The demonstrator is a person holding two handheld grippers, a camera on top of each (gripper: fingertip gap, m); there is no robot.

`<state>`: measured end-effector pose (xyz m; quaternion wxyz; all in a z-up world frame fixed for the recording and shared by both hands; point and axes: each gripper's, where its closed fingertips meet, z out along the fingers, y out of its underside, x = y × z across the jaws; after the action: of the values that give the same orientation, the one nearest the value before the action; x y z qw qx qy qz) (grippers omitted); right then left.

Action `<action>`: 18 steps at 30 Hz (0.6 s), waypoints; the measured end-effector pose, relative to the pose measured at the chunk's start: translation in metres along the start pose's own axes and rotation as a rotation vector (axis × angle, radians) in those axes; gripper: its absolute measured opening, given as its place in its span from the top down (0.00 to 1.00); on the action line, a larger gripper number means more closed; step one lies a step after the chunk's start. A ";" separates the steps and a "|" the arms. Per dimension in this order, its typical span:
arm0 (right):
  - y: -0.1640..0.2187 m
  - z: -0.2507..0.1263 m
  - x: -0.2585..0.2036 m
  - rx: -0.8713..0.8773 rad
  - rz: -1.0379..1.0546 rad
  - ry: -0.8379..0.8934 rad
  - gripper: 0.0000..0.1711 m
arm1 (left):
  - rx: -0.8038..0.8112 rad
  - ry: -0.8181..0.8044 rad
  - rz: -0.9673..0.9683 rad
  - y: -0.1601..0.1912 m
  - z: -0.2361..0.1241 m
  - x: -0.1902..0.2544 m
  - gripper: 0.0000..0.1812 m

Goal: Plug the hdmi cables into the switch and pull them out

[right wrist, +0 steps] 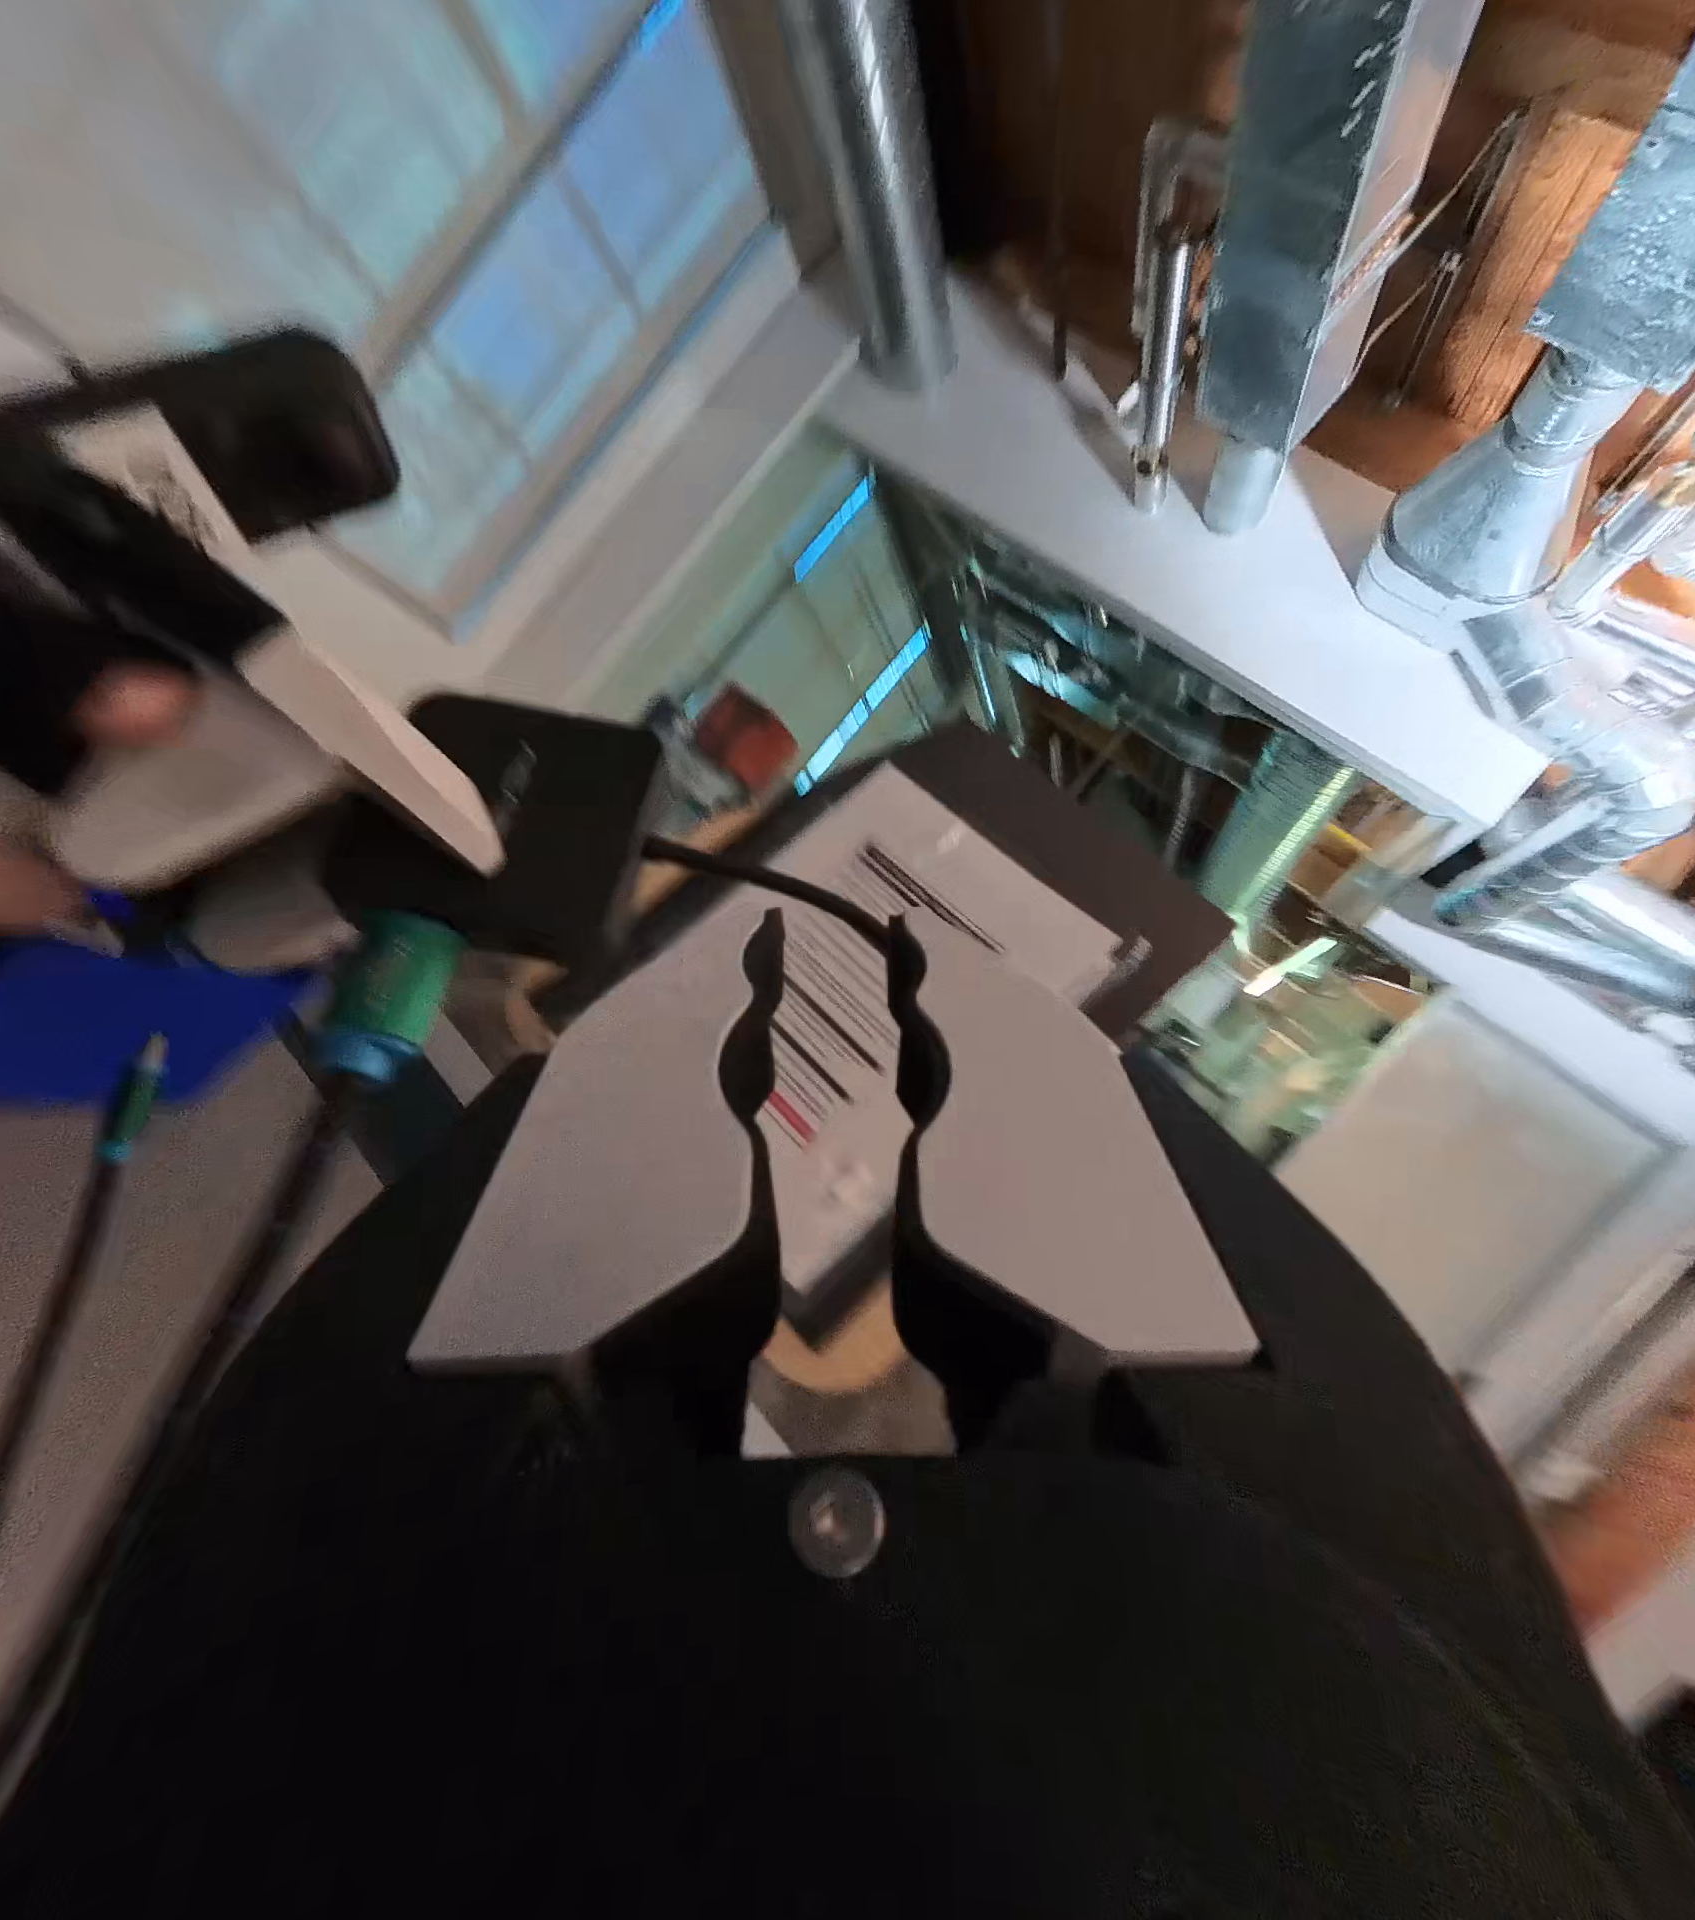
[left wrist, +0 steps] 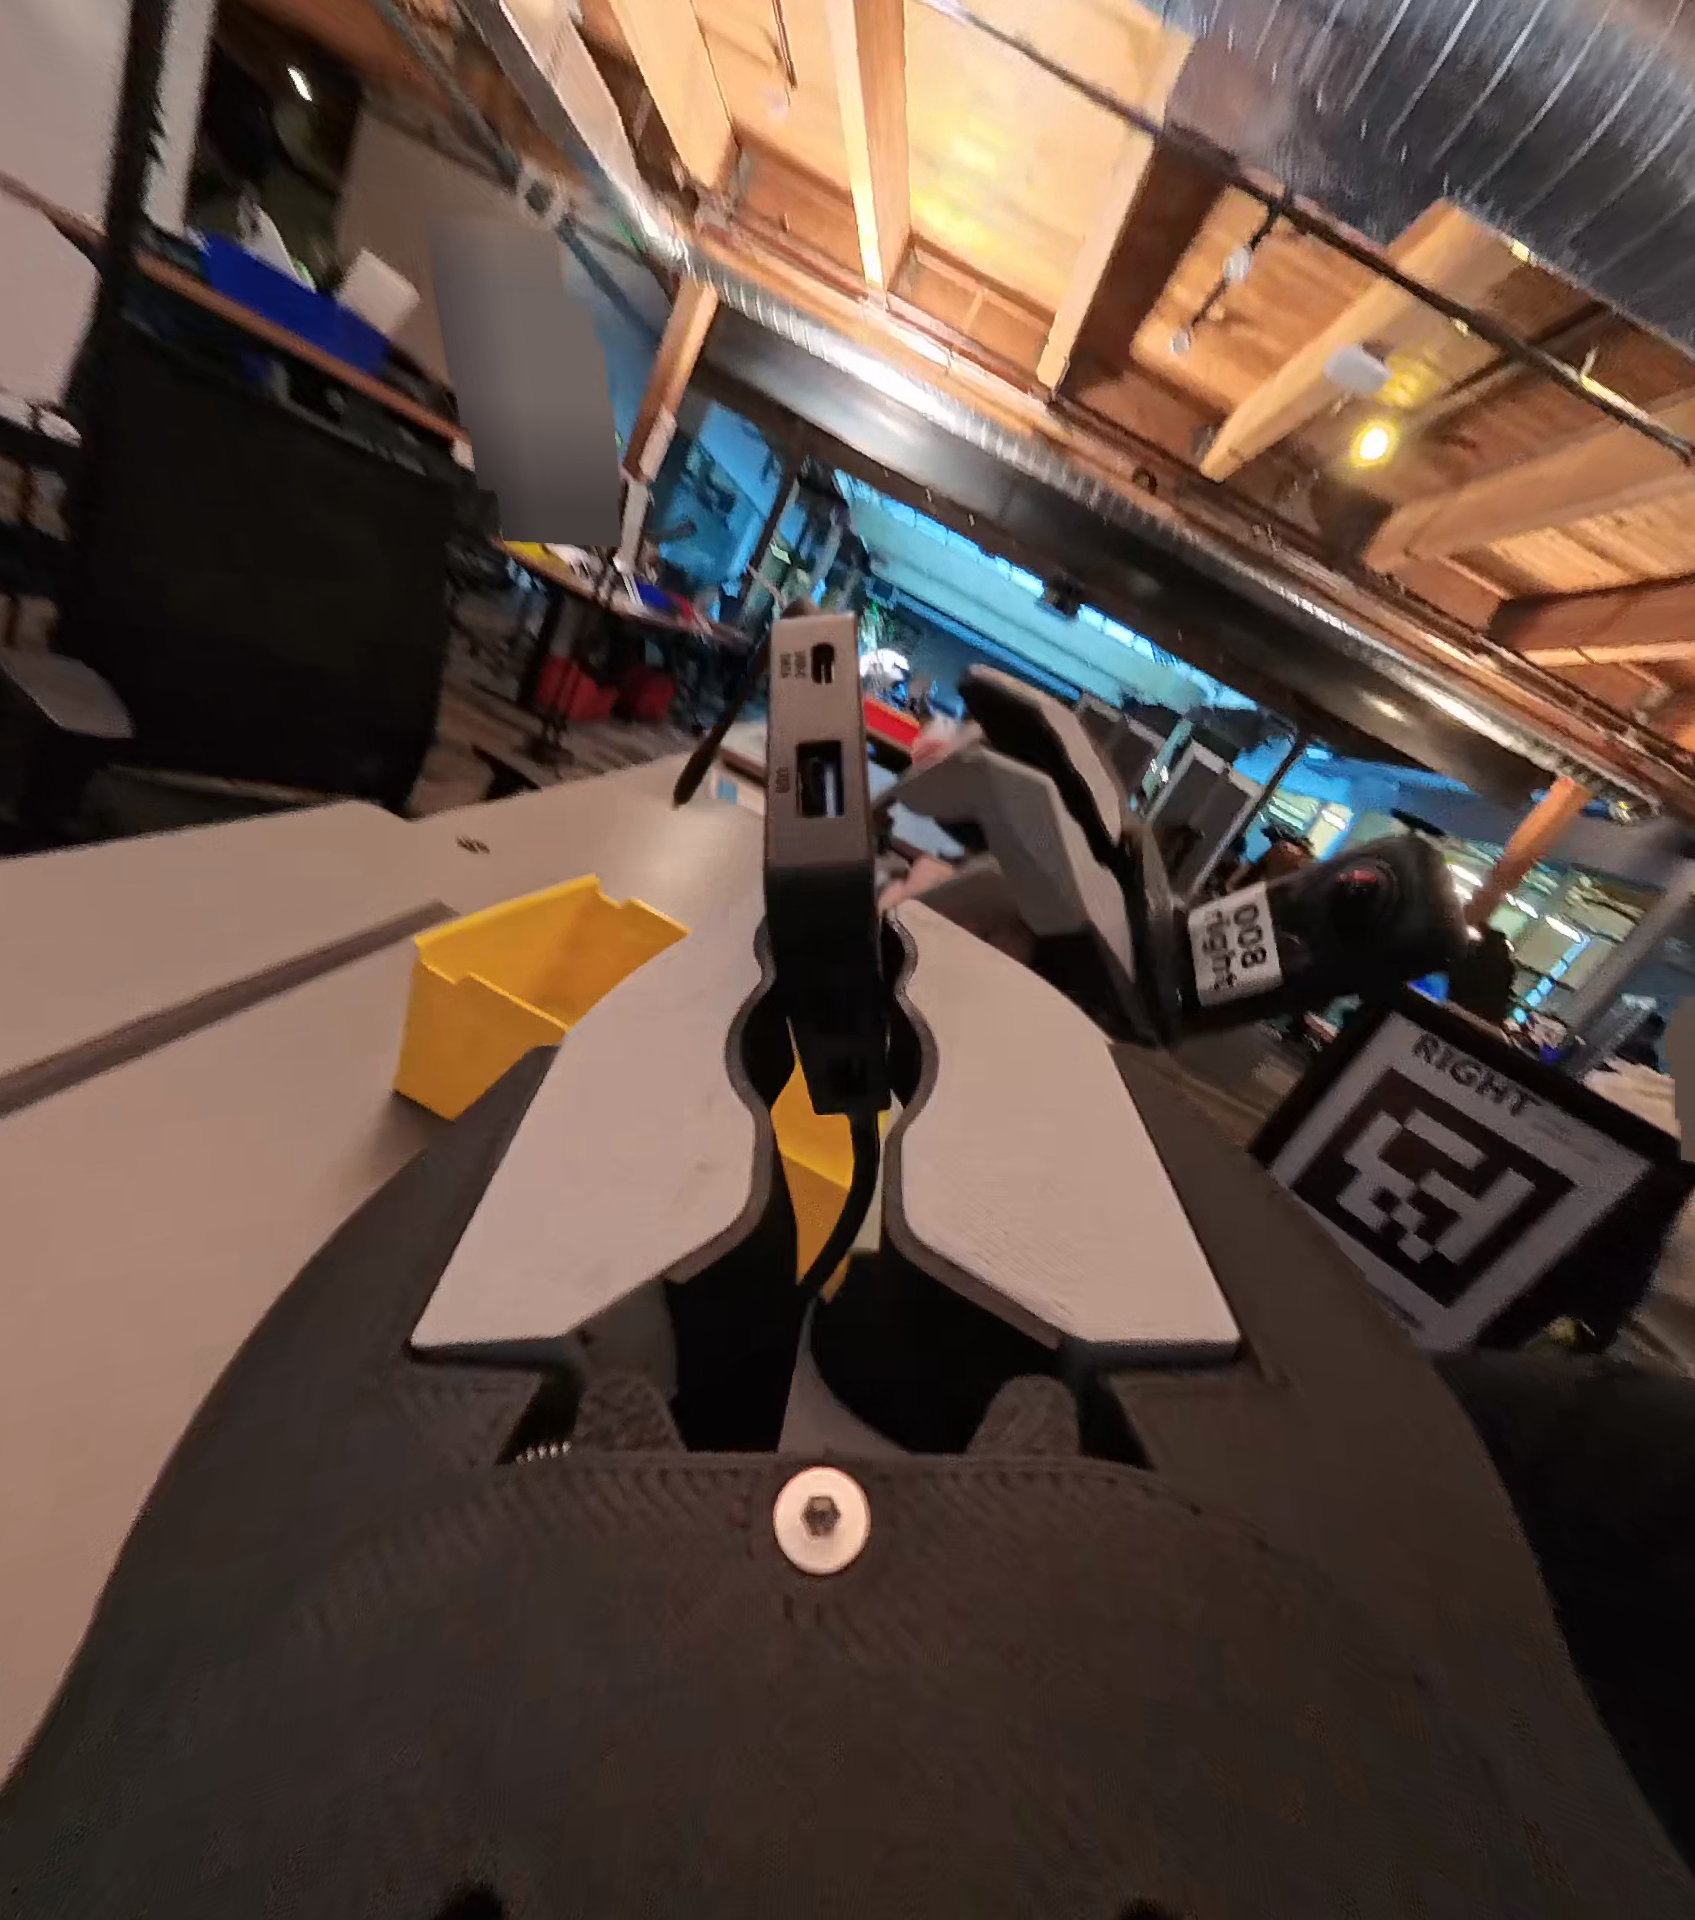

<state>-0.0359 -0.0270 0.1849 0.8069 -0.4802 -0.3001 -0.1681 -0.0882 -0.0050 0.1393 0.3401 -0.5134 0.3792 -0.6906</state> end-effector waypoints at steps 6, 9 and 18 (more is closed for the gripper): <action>-0.002 0.020 -0.059 -0.026 0.033 -0.099 0.86 | 0.147 -0.057 0.022 -0.024 -0.016 -0.002 0.93; 0.005 0.026 -0.073 -0.074 0.060 -0.106 0.86 | 0.166 -0.076 0.026 -0.025 -0.017 -0.005 0.93; 0.012 0.031 -0.087 -0.113 0.145 -0.103 0.84 | 0.200 -0.096 0.065 -0.027 -0.016 -0.002 0.93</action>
<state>-0.1054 0.0051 0.1317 0.7721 -0.5535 -0.2955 -0.1009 -0.1056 0.0123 0.1592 0.4298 -0.4968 0.3079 -0.6882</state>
